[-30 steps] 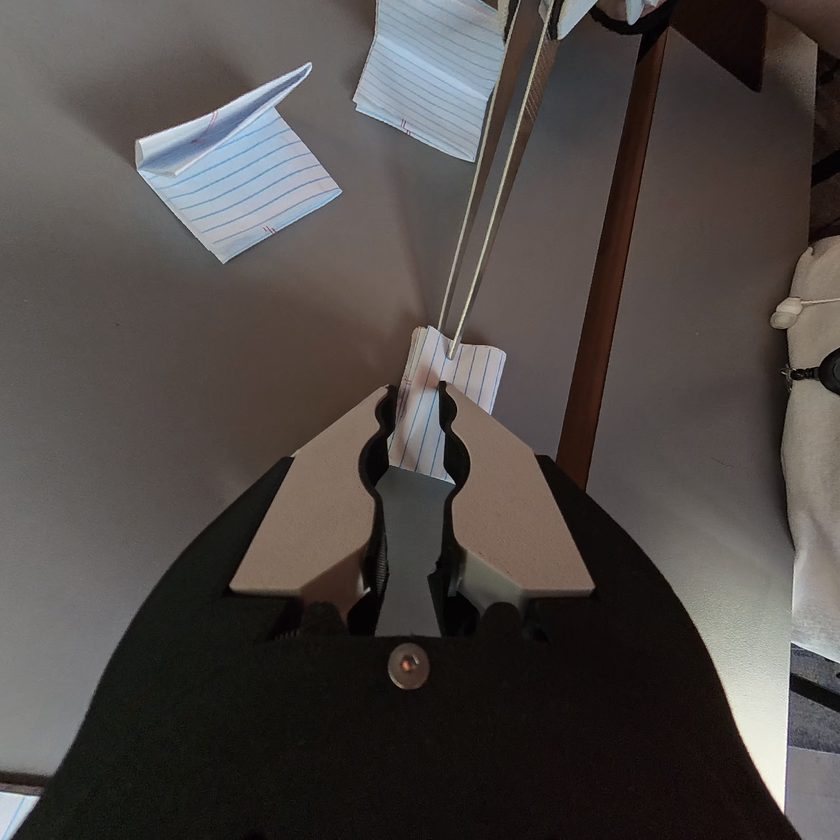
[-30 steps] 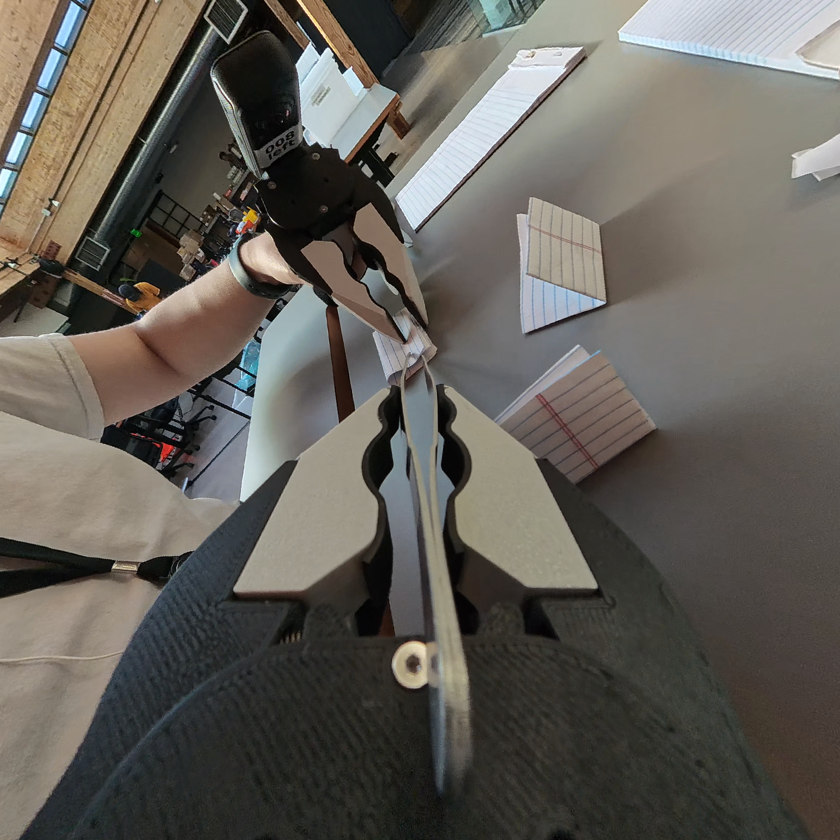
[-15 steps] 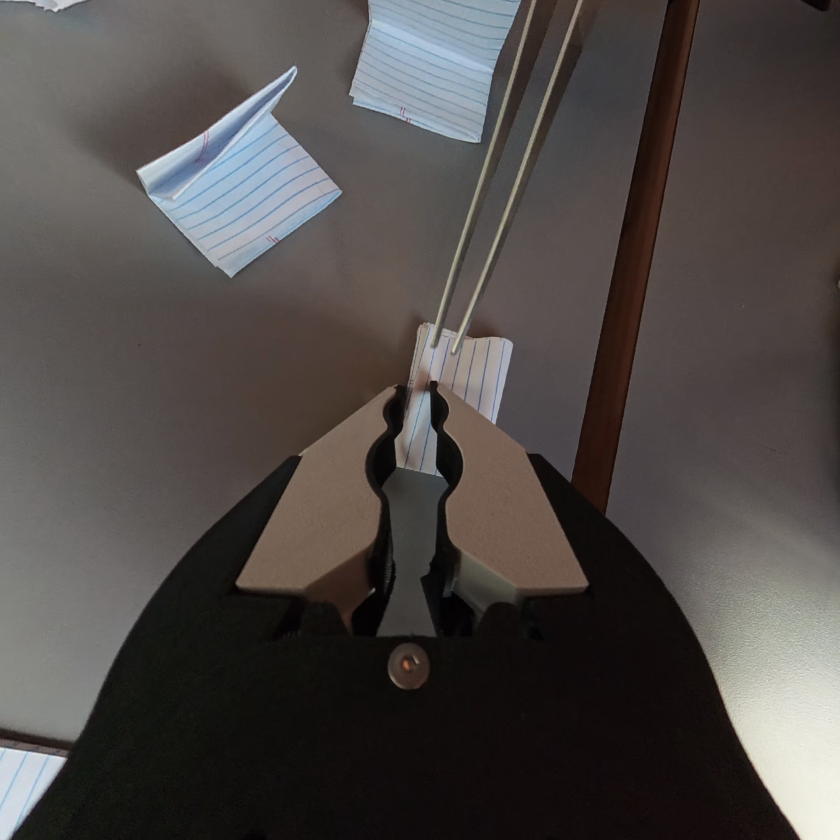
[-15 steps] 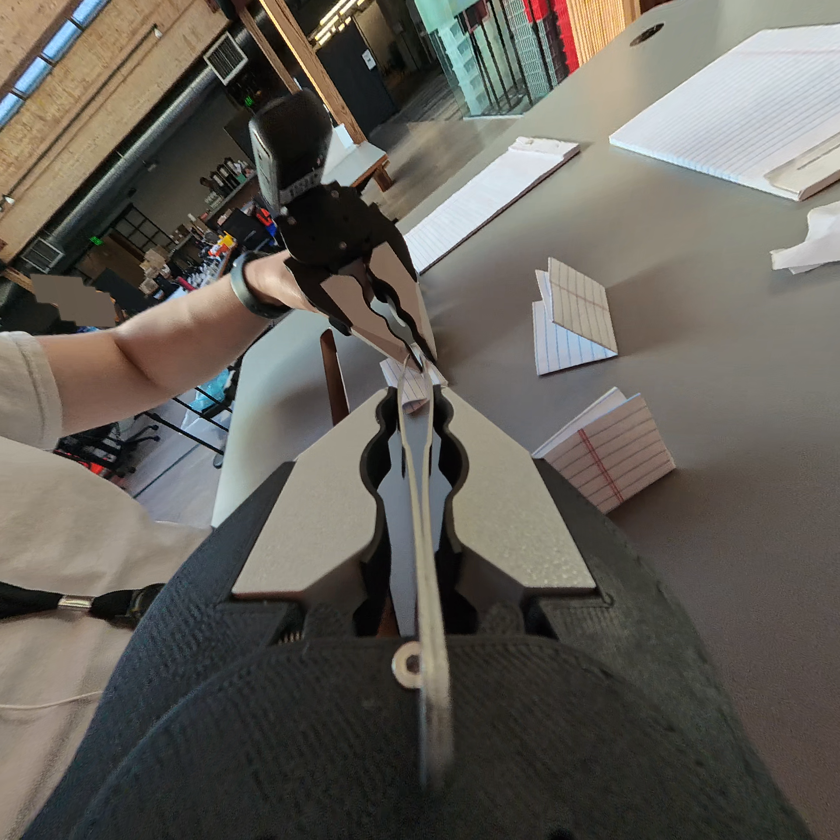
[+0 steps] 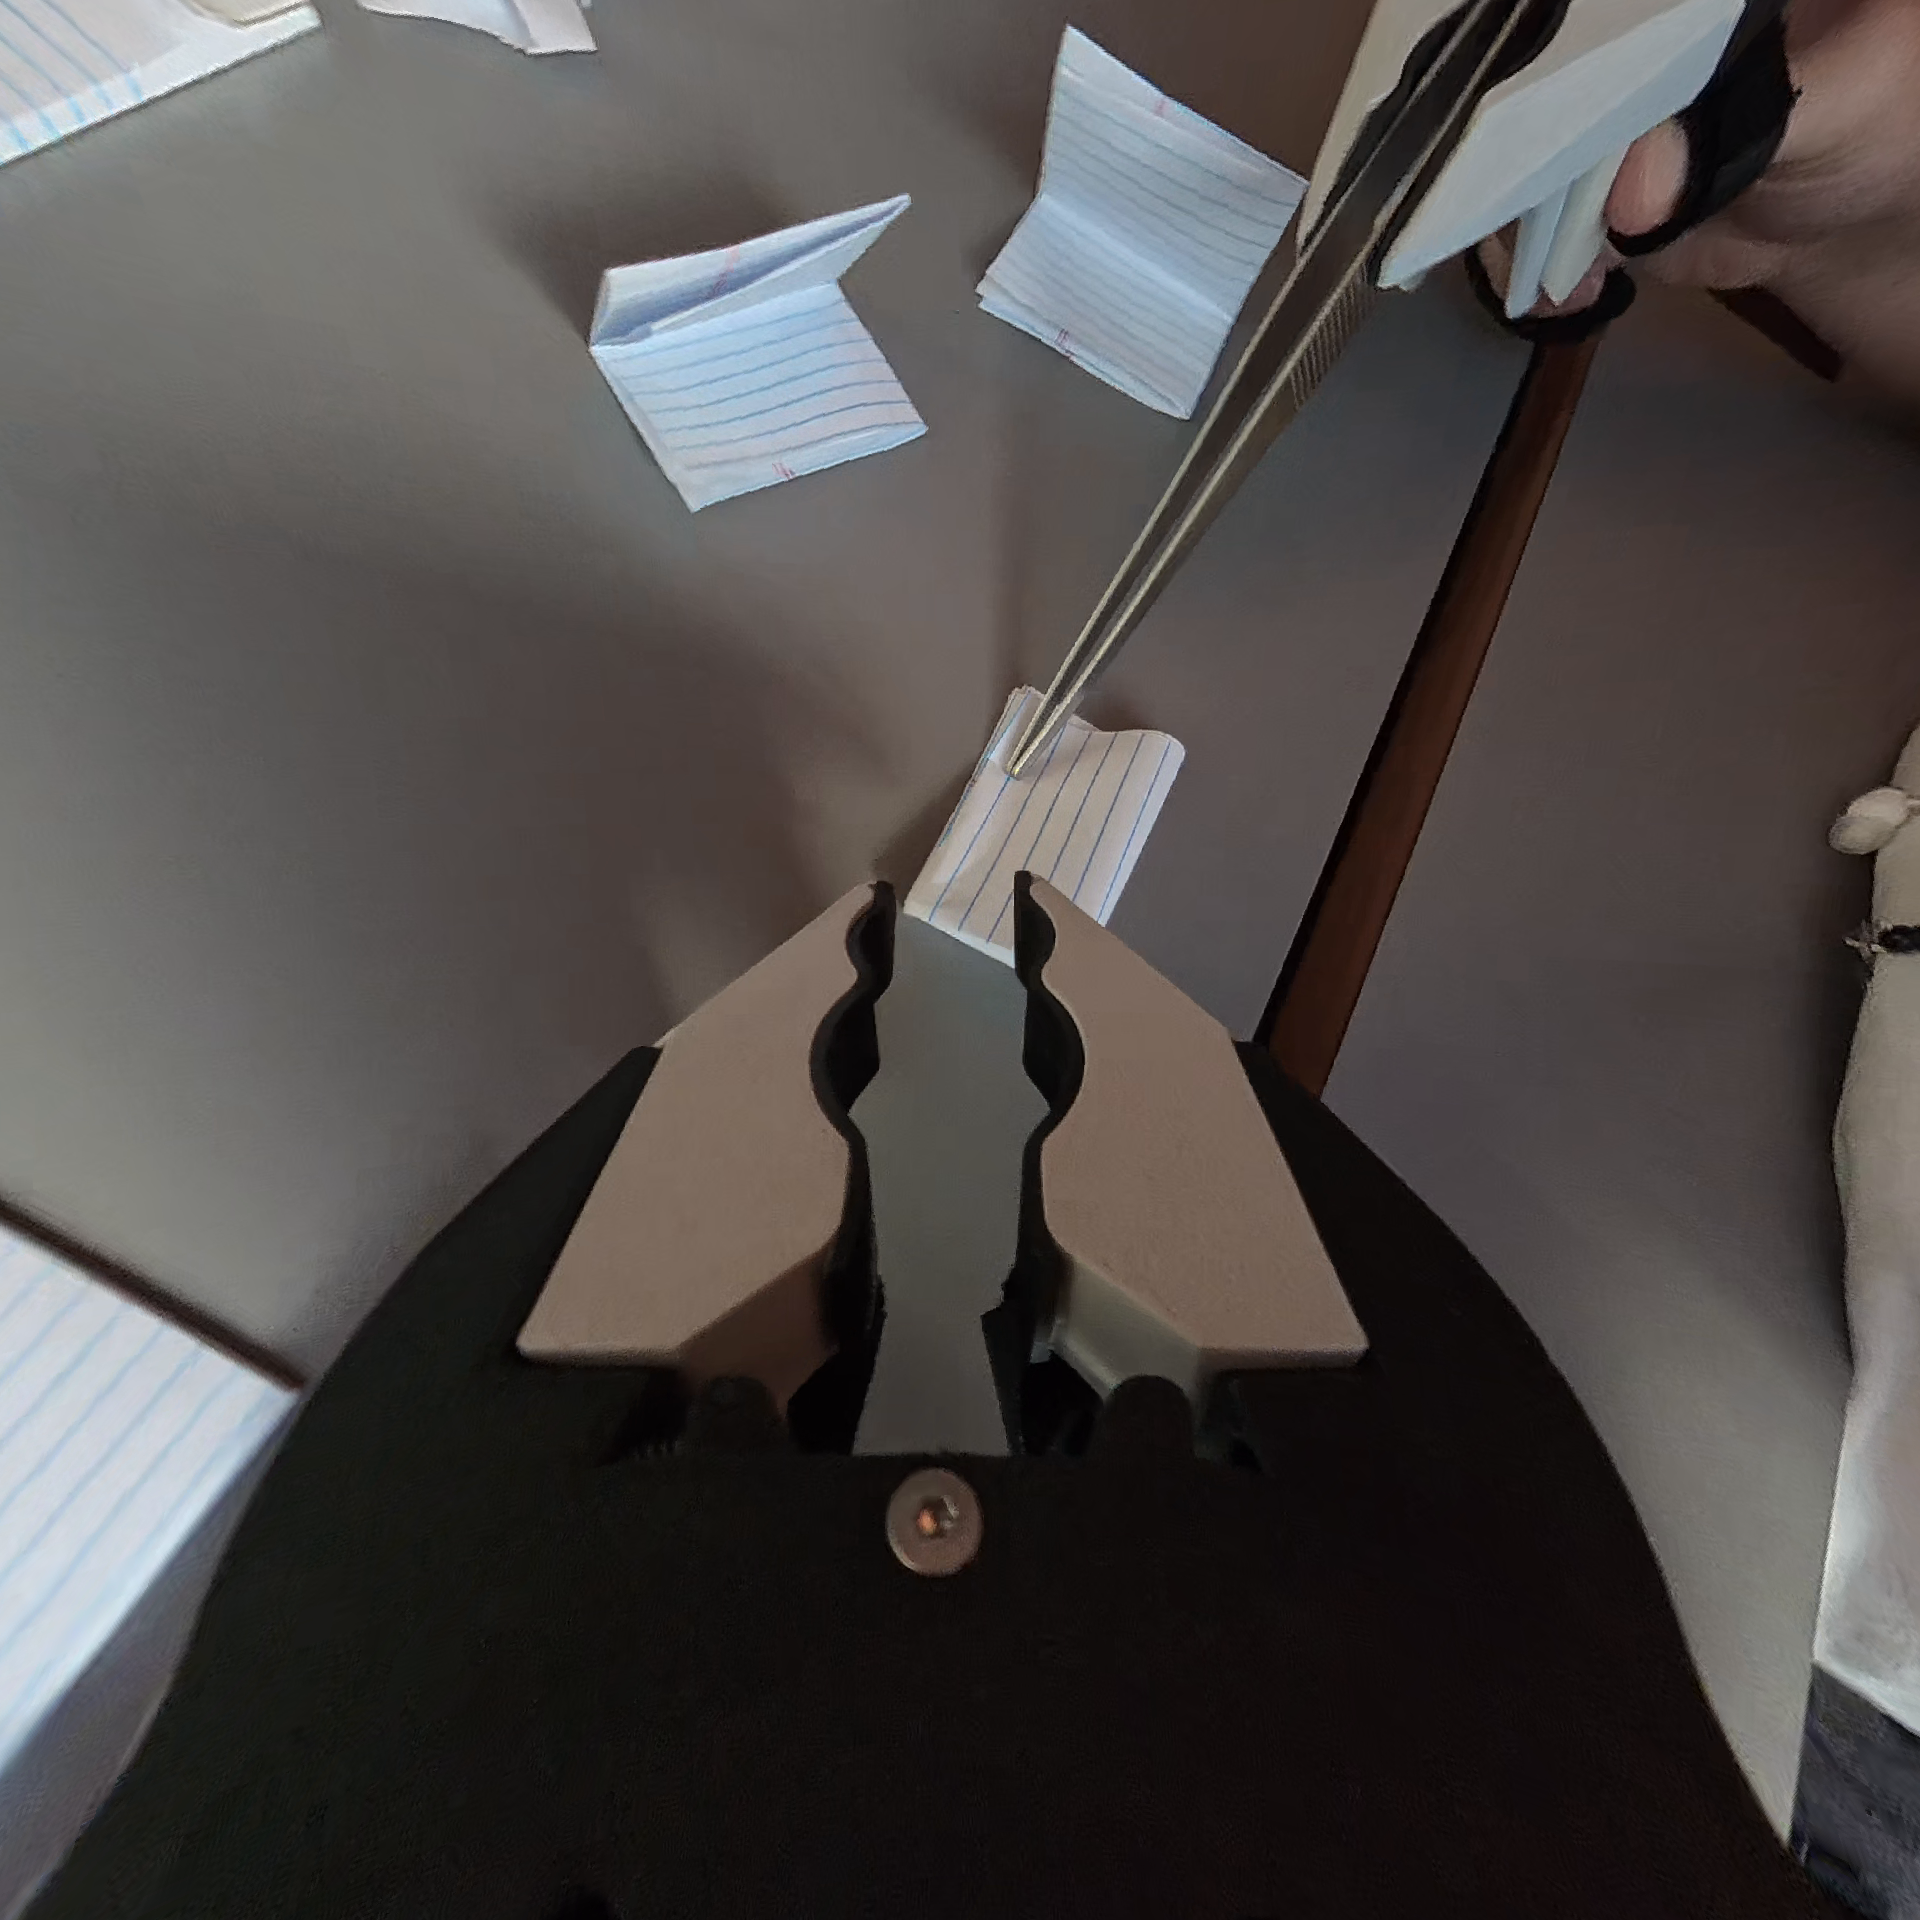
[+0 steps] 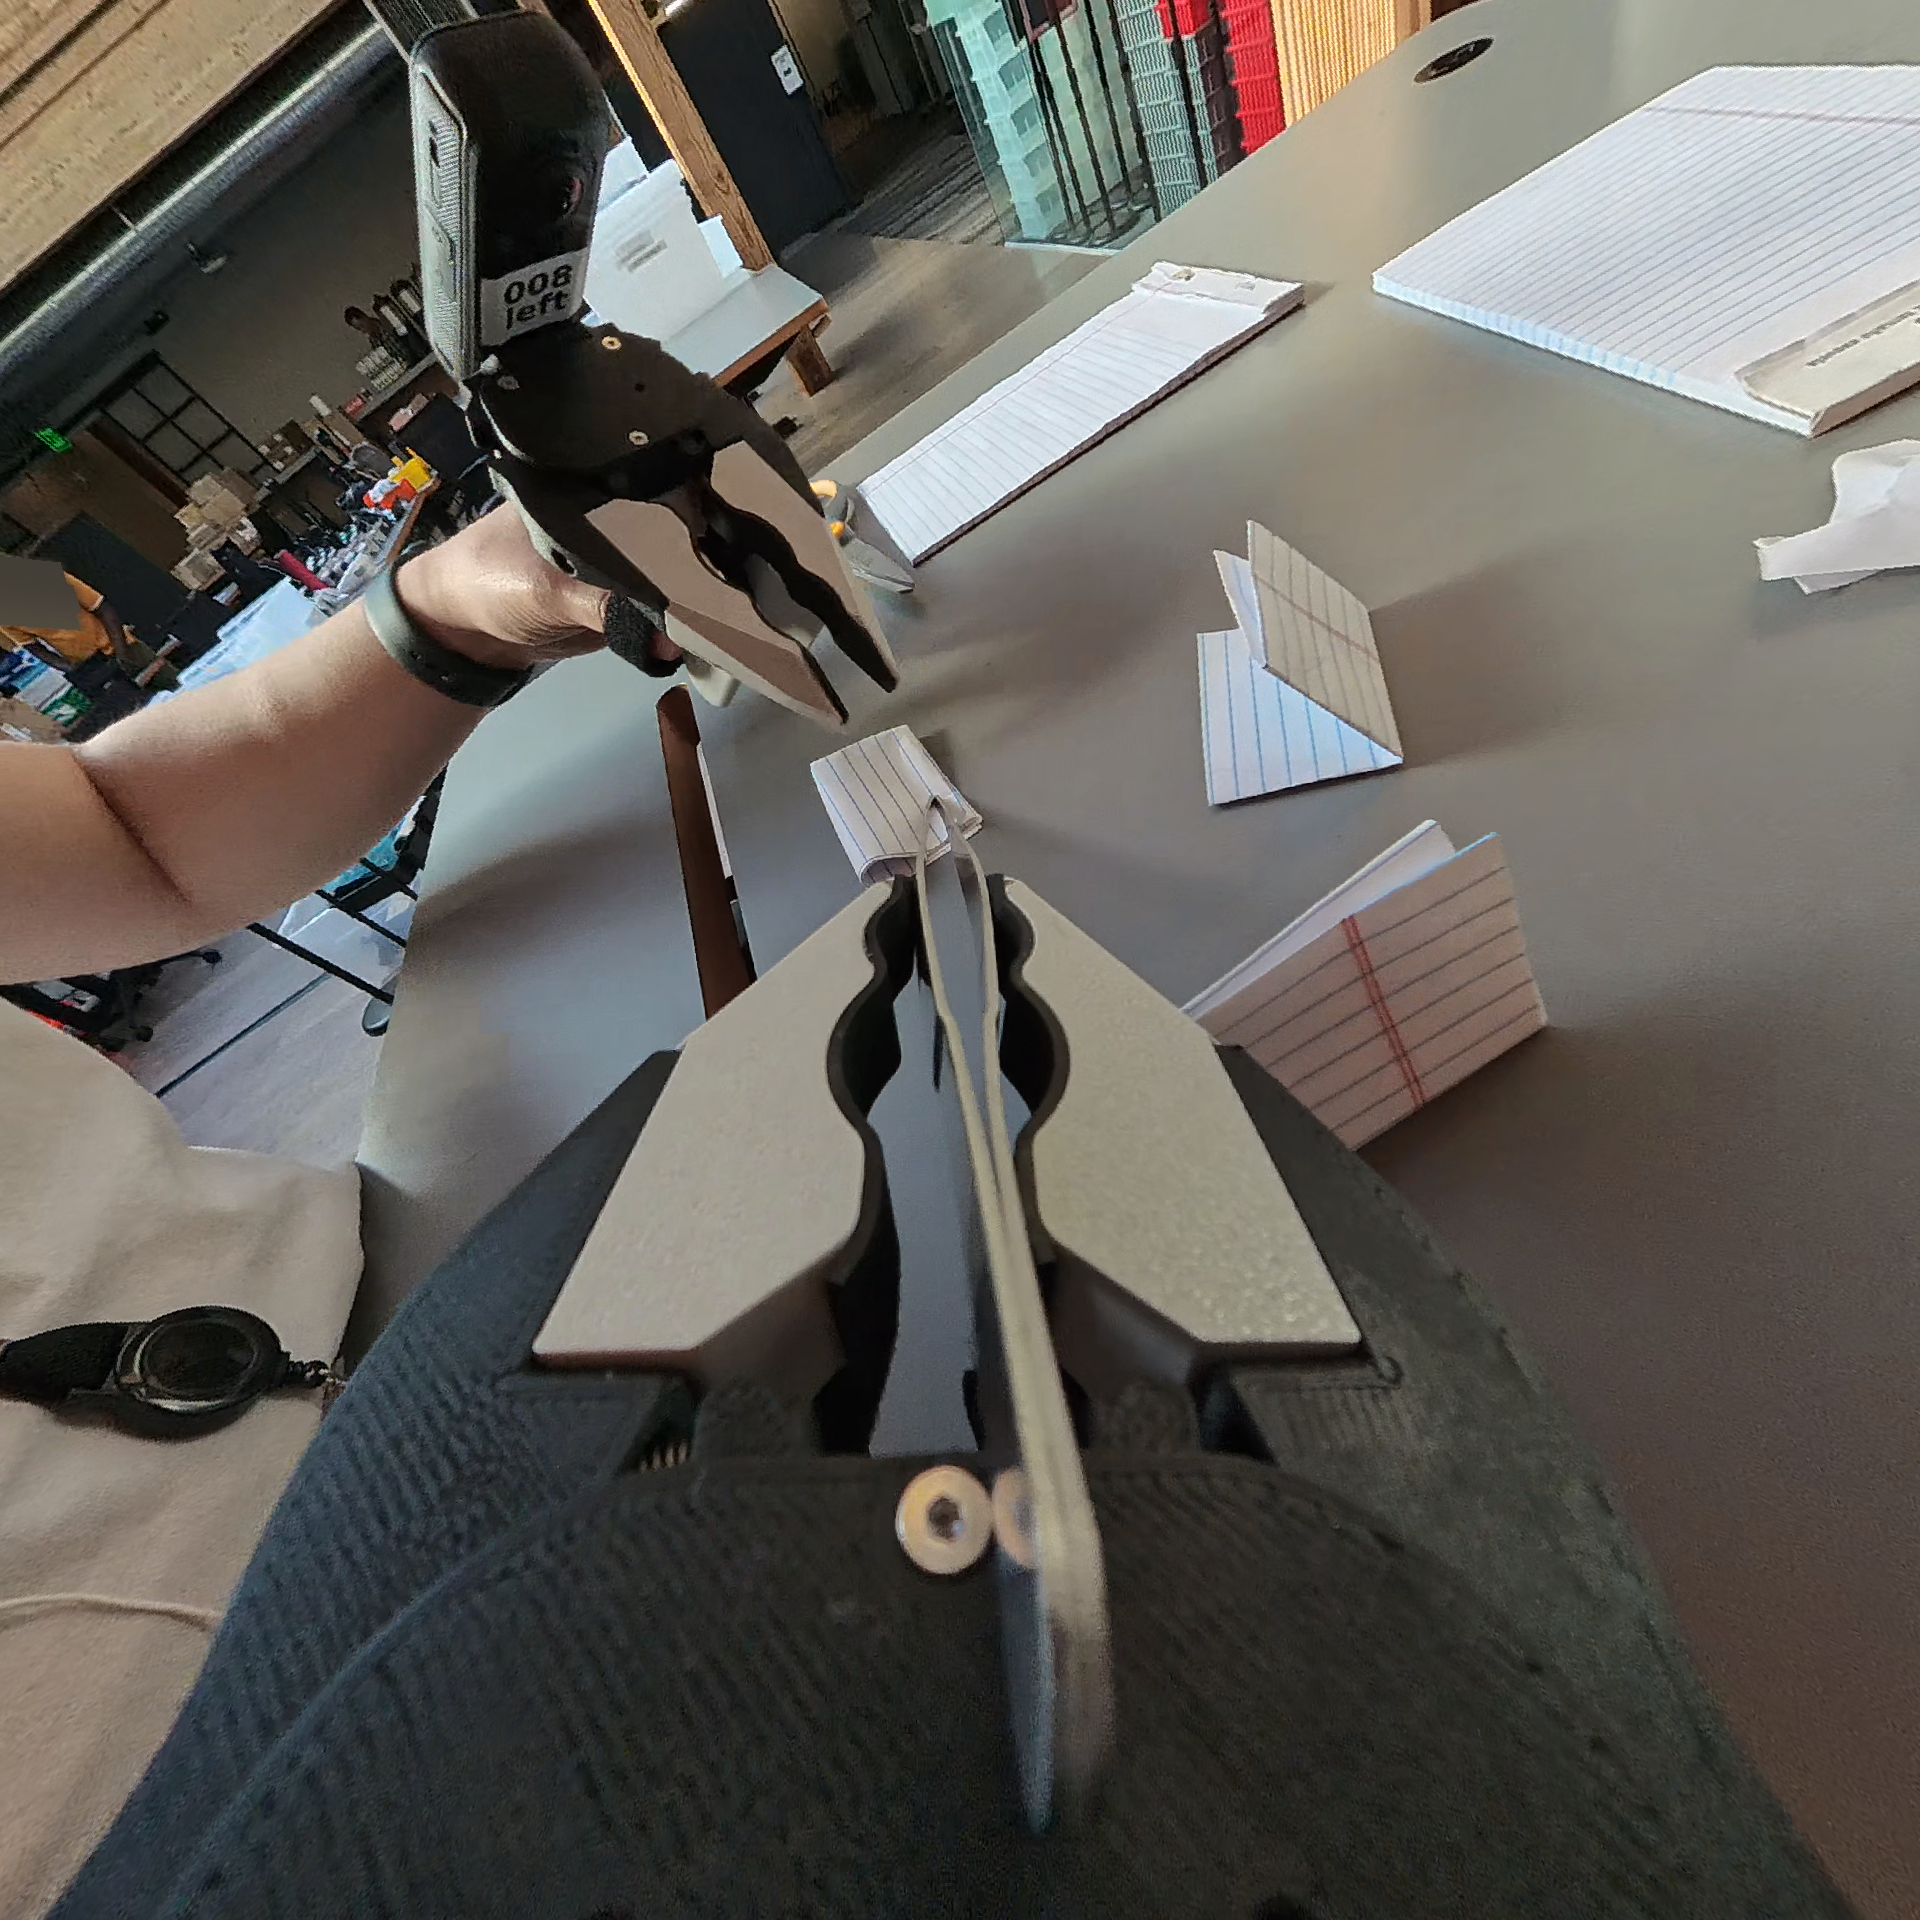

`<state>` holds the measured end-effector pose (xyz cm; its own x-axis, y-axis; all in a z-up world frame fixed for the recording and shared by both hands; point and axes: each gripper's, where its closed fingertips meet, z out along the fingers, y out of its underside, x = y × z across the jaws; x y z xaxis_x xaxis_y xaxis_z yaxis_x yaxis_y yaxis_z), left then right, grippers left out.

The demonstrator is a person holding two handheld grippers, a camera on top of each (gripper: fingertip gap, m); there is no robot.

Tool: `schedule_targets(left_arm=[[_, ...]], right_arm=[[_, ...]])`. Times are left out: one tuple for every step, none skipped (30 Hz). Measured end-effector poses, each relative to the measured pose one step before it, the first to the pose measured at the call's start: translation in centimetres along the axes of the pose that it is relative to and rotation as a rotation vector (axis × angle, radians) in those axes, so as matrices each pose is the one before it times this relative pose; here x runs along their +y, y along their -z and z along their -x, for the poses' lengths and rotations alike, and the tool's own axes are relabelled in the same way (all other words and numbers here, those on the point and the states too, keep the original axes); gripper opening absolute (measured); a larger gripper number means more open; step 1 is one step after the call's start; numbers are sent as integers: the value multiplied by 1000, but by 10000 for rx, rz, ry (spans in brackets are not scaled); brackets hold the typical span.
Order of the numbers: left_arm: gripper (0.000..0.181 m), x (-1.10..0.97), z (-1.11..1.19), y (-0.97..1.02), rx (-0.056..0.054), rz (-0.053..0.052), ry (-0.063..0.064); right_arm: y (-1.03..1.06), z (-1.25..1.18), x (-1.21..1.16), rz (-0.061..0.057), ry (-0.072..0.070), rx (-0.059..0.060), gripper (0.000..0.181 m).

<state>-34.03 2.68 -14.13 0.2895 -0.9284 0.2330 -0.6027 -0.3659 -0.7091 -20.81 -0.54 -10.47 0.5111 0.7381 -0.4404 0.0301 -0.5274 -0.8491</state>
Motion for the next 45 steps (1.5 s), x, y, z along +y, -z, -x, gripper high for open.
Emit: schedule_targets(left_arm=[[21,-67,62,500,-307,-473,659],[21,-208,-509,416,149,-568,791],[21,-109,-940,224,503,-491,837],[14,144,-755,20,479,-287,772],[8,357,-500,-134,359,-89,587],[9,500,-232,-198,197,53,393],[11,517,32,-156,9,86,215],[21,313,-46,-73,-8,-25,-36],[27,49,-144,69,-17,-195,-252],[31,-55,49,155,-166,-248,-344],[35,47,303,165,-333,-129,-364],[36,120,372,136,-376,-22,-355],[36,57,109,68,-238,0,-349],[36,41,-182,-35,-64,23,-321],[35,134,-172,-165,-46,122,-249],[33,225,-61,-261,-64,208,-178],[31,267,-67,-292,-3,243,-118],[29,229,-80,-259,44,233,-75],[25,159,-64,-190,50,162,-82],[19,124,-13,-114,48,117,-82],[15,159,-14,-100,64,132,-32],[15,119,1,-65,76,112,24],[14,3,-47,-35,88,30,33],[14,-23,2,-15,63,4,27],[13,-17,59,-22,23,18,29],[10,-25,81,-37,10,20,14],[7,-11,89,-48,1,21,-5],[4,-24,46,-39,15,15,-6],[2,-46,-105,-44,96,-2,-18],[2,-37,-206,-52,154,-6,-42],[1,32,-233,-62,147,30,-75],[0,125,-195,-113,92,102,-138],[0,126,-125,-139,3,125,-224],[0,50,-107,-131,-49,102,-313],[0,40,-96,-135,-81,92,-373],[0,23,-97,-108,-107,69,-373],[0,0,-89,-84,-124,34,-340],[0,-16,-55,-37,-132,15,-296],[0,0,-64,-38,-104,13,-237],[0,22,-92,-54,-57,26,-183],[0,24,-92,-44,-27,33,-125],[0,38,-227,-34,71,35,-78],[0,123,-607,-16,328,67,-33],[0,223,-617,14,344,108,27],[0,270,-73,155,34,99,66]], right_arm=[[2,21,19,-6,42,15,13],[-1,3,16,-7,27,18,13],[1,-5,16,5,5,-2,13],[-16,-10,-13,16,-8,-9,13],[0,-8,-7,17,28,3,13],[-5,-10,-4,17,37,9,13],[-9,-10,1,5,9,1,13],[4,-3,9,4,-18,-1,14],[-1,5,10,-3,-10,4,14],[11,-10,14,-7,-16,7,13],[4,-7,26,-14,-22,7,14],[11,-13,35,-17,-14,5,14],[9,-12,42,-22,-17,8,14],[2,-43,33,-21,-25,24,14],[24,-45,51,-22,-17,22,14],[5,-27,48,-27,-16,3,14],[12,-31,58,-25,-17,0,14],[10,-37,53,-29,-4,-2,14],[14,-77,50,-23,-21,20,14],[7,-20,54,-18,-15,-7,14],[19,-6,44,-15,-6,1,14],[9,8,44,-8,-13,5,14],[3,28,32,-3,18,18,14],[10,43,14,4,67,26,14],[9,37,16,7,60,17,14],[1,23,24,9,26,6,14],[7,6,22,9,10,5,14],[0,15,11,9,27,9,14],[5,-7,19,16,36,20,14],[6,13,28,9,32,15,14],[2,6,21,1,24,12,14],[-12,-6,19,7,19,17,14],[-4,9,9,16,21,6,14],[-6,-23,12,16,0,9,14],[-2,-30,20,13,-14,3,14],[5,-19,21,17,-17,-13,14],[-1,-10,20,15,-3,-5,14],[-3,2,12,15,17,1,14],[-5,7,20,18,29,0,14],[4,6,23,10,1,-8,14],[8,-1,21,9,-20,-13,14],[-8,-18,2,10,-32,-16,14],[-10,-23,13,10,-41,-23,14],[-5,-19,11,12,-54,-29,14],[3,-14,5,13,-36,-21,14]])
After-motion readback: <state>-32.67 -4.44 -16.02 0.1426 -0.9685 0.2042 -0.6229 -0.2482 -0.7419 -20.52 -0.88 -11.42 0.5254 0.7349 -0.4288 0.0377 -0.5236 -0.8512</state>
